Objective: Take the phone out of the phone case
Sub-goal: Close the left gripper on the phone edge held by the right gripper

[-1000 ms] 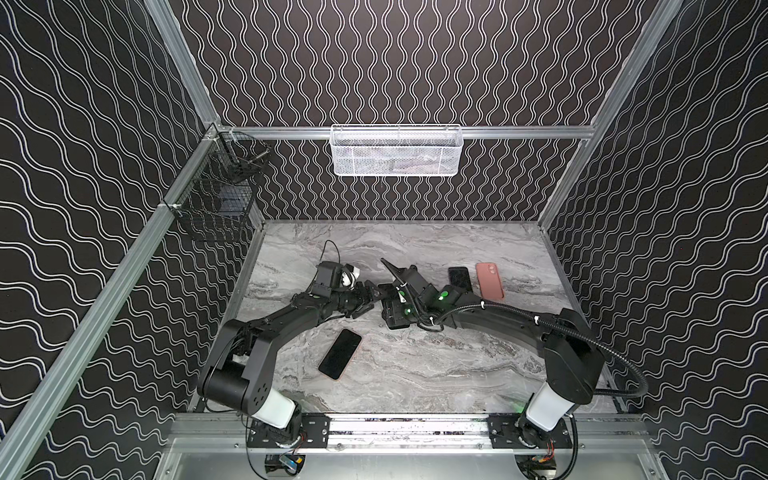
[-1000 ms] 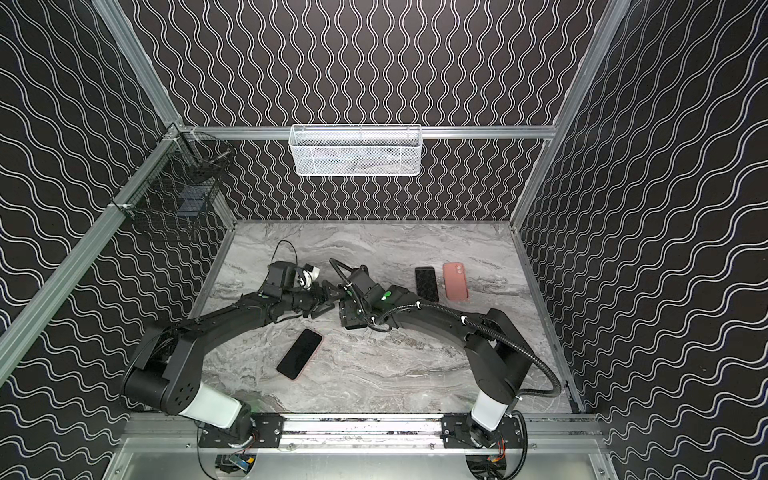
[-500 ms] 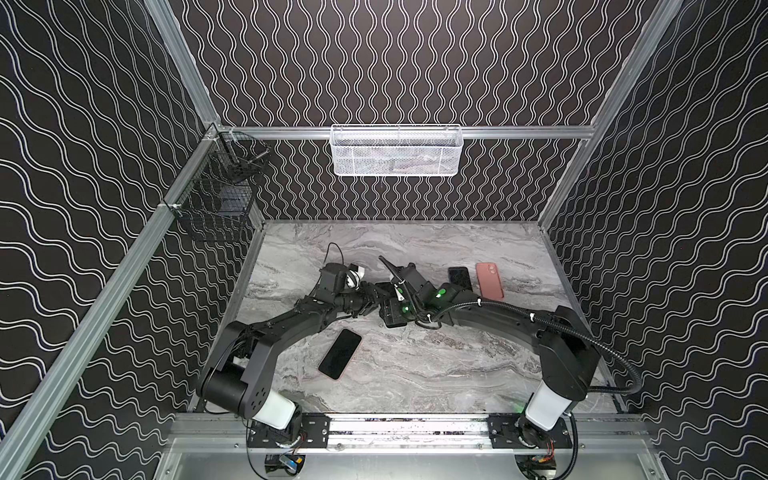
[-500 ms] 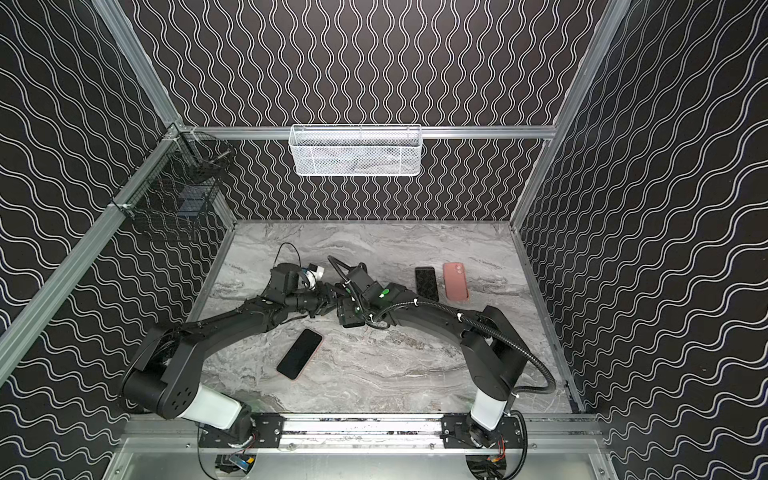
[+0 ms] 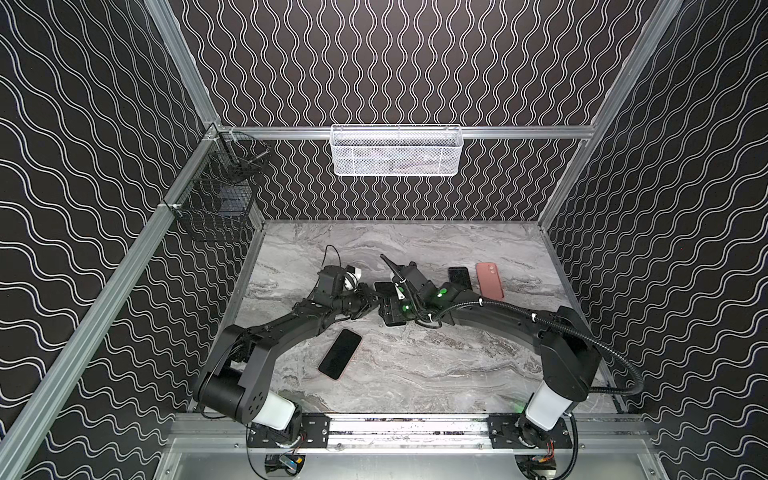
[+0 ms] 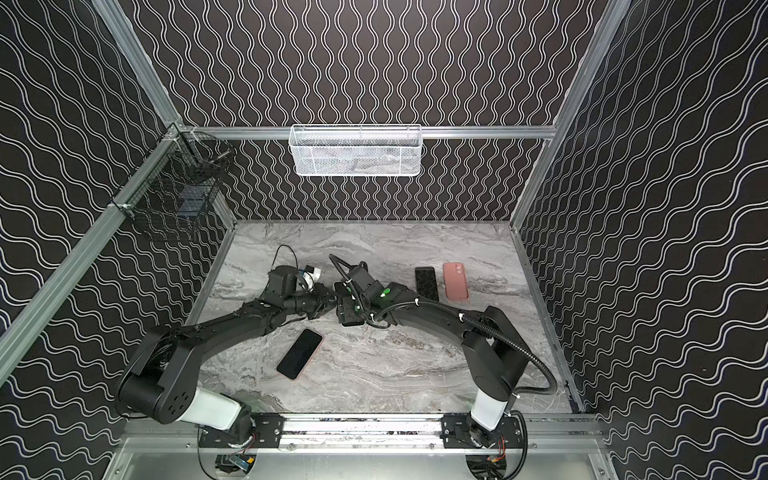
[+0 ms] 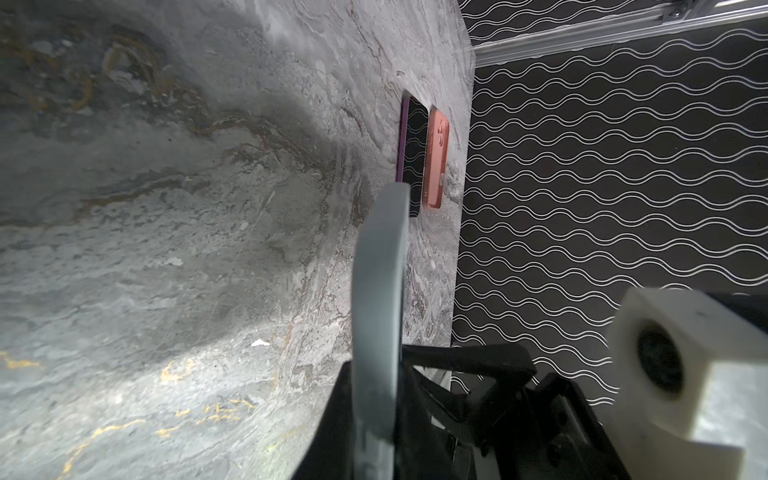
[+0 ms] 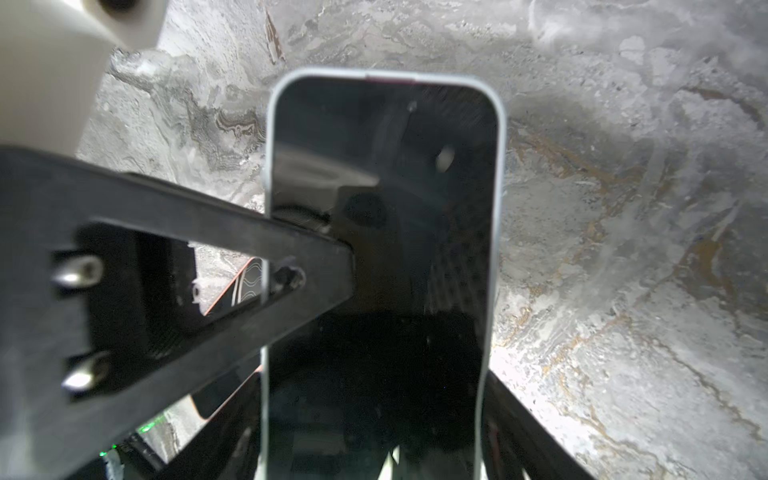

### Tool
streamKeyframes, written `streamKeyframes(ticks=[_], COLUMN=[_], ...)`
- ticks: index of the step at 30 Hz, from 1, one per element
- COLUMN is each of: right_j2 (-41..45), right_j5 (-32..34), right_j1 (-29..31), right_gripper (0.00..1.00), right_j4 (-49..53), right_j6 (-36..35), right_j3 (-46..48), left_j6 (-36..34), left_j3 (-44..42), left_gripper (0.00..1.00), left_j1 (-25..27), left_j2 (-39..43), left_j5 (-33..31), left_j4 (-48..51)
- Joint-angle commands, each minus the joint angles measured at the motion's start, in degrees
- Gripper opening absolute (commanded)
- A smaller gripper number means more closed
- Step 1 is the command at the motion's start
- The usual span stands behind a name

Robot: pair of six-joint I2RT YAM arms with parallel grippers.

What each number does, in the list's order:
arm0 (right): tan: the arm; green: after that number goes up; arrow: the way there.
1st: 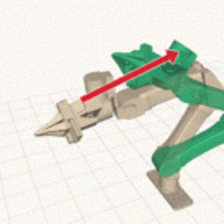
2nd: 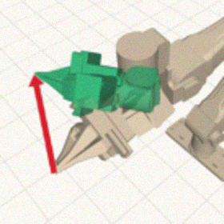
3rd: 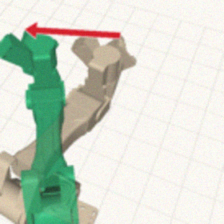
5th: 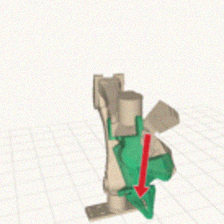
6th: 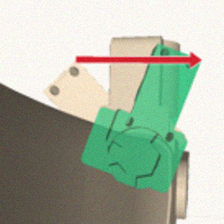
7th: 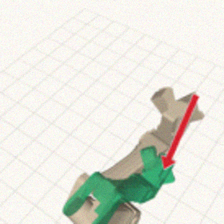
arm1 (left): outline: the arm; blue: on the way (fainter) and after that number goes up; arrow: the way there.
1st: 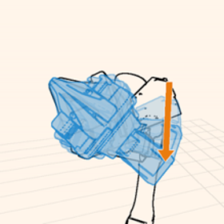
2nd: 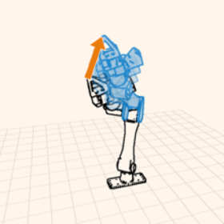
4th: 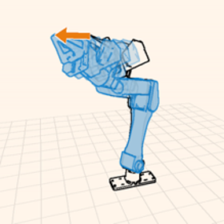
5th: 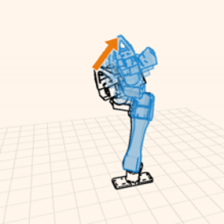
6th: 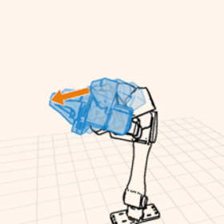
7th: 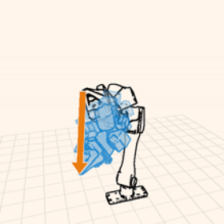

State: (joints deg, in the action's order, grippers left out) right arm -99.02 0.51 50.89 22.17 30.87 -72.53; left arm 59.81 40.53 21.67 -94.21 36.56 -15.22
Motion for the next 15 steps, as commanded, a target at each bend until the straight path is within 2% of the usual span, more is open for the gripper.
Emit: streamKeyframes(ticks=[1,5,10,15], right_j2=[1.08,1.94,3.55,4.36], right_j5=[1.65,1.17,0.65,-0.69], right_j1=[0.08,0.09,0.08,-0.09], right_gripper=[0.74,0.75,0.76,0.81], right_j4=[-1.84,-1.83,-2.67,-2.86], right_j6=[-0.13,-0.10,-1.02,-3.65], right_j3=[0.71,0.83,0.84,-0.42], left_j6=[2.33,5.43,5.36,1.71], left_j3=[-0.57,-2.21,-0.83,1.86], left_gripper=[0.07,0.00,0.00,0.00], left_j1=[0.06,0.12,0.12,0.10], left_j2=[-0.46,-1.00,-0.94,1.61], left_j5=[1.76,2.57,2.08,-0.04], left_j4=[-5.54,-12.59,-11.58,-5.04])
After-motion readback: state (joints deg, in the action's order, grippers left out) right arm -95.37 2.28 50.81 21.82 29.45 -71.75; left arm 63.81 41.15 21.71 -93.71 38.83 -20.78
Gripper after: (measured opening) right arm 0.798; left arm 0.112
